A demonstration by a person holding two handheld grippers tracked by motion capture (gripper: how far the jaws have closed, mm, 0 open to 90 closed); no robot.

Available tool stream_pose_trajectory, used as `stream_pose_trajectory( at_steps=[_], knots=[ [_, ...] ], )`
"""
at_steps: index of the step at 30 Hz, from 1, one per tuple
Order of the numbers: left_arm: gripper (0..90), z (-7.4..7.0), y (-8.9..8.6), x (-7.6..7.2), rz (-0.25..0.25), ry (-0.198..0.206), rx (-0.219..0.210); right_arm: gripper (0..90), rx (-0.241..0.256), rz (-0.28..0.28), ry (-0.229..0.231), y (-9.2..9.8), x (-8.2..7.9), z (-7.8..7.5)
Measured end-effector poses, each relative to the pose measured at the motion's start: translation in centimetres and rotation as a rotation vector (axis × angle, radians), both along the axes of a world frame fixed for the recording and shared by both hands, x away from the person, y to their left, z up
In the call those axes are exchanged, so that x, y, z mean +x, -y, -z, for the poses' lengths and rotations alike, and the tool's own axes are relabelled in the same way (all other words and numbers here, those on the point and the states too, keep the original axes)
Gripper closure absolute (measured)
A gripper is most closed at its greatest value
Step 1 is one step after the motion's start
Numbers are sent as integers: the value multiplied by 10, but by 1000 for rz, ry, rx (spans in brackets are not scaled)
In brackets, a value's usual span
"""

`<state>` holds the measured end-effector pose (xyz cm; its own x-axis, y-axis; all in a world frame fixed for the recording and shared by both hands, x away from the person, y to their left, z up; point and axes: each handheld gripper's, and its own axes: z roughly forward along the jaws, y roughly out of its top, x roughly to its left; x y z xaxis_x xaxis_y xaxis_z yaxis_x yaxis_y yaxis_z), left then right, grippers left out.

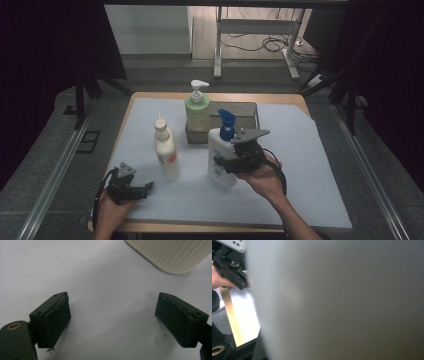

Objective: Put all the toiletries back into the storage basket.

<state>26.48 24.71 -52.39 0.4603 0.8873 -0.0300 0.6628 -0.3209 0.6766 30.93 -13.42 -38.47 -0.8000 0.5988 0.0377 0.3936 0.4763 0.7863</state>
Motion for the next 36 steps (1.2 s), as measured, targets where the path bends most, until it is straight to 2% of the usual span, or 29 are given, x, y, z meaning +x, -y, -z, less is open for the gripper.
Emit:
stream_pose_trajectory(
  at_steps=[13,19,36],
  knots=[
    [124,0,0,0,1,-1,-1,409,13,22,6,0,16,-22],
    [124,0,0,0,-1,1,-2,410,0,35,15,-1,23,-29],
    [124,0,0,0,-1,1,-3,410,20,120,37,0,48,-54]
  ],
)
